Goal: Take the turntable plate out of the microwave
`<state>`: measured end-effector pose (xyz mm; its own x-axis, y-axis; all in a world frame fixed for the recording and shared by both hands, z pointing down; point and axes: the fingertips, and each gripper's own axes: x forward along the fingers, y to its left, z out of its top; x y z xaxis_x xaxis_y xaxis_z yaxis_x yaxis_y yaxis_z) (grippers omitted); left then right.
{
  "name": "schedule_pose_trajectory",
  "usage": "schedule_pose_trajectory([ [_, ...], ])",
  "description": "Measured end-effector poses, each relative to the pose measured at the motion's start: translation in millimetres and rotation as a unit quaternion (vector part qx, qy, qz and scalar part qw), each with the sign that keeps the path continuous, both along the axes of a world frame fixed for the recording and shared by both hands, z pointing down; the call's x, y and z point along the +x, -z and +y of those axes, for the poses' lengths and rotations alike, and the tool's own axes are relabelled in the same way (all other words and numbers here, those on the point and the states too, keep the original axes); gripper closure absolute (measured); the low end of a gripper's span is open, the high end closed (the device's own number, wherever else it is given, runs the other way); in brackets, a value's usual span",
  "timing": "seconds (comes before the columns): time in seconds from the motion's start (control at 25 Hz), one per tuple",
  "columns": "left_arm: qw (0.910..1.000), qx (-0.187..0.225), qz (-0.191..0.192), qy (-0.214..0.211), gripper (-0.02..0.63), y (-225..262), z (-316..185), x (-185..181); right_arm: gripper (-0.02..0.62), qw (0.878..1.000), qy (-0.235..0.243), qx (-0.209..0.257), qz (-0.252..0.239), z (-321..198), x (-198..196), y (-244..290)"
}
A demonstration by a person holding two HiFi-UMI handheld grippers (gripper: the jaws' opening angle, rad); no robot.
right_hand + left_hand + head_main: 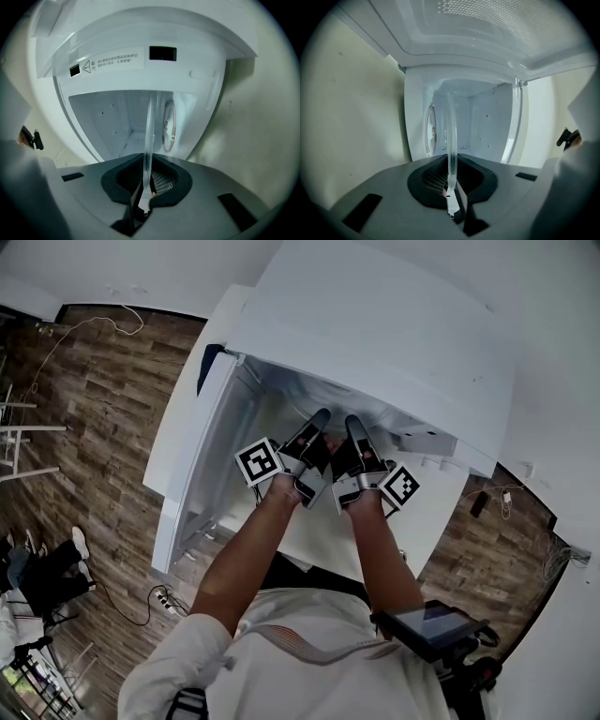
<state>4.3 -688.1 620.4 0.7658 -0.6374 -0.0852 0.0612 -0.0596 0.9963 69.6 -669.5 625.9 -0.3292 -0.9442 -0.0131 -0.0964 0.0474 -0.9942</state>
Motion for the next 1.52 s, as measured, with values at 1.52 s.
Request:
schedule_pose_trajectory([
  [1.52,0.9956,0.042,0.014,0.083,0.558,109.9,244.7,-54.6,0.554,0.995,0.095,0.032,-0.015,232.0,-52.4,107.0],
])
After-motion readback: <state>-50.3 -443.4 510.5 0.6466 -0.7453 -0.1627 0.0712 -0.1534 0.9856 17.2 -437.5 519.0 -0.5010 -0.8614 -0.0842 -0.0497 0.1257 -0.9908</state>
